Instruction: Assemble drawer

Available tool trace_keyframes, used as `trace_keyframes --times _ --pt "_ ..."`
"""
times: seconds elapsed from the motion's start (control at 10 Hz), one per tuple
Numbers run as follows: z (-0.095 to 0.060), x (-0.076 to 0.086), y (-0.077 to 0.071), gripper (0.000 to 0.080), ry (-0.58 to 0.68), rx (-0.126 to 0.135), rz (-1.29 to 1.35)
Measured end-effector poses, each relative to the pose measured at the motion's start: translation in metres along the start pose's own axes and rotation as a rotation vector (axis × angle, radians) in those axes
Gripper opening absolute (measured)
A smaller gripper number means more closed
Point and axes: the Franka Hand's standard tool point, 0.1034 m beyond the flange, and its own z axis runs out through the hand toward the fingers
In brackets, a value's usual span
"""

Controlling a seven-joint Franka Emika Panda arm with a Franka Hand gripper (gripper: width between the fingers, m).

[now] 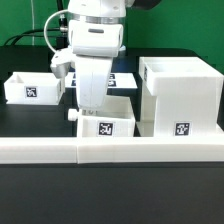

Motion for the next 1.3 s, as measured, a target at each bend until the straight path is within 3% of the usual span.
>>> trace_keyframes --times 0.4,0.6,1.1,1.3 --pt "-0.002 0.01 0.006 0.0042 0.007 0.007 -0.009" --pt "-0.001 0.01 0.006 0.0042 0.01 -0.021 -0.007" --pt "0.004 0.009 0.003 0.0042 0.012 -0.012 -0.006" --pt "0.004 0.019 0.004 0.0042 0.018 -0.006 0.007"
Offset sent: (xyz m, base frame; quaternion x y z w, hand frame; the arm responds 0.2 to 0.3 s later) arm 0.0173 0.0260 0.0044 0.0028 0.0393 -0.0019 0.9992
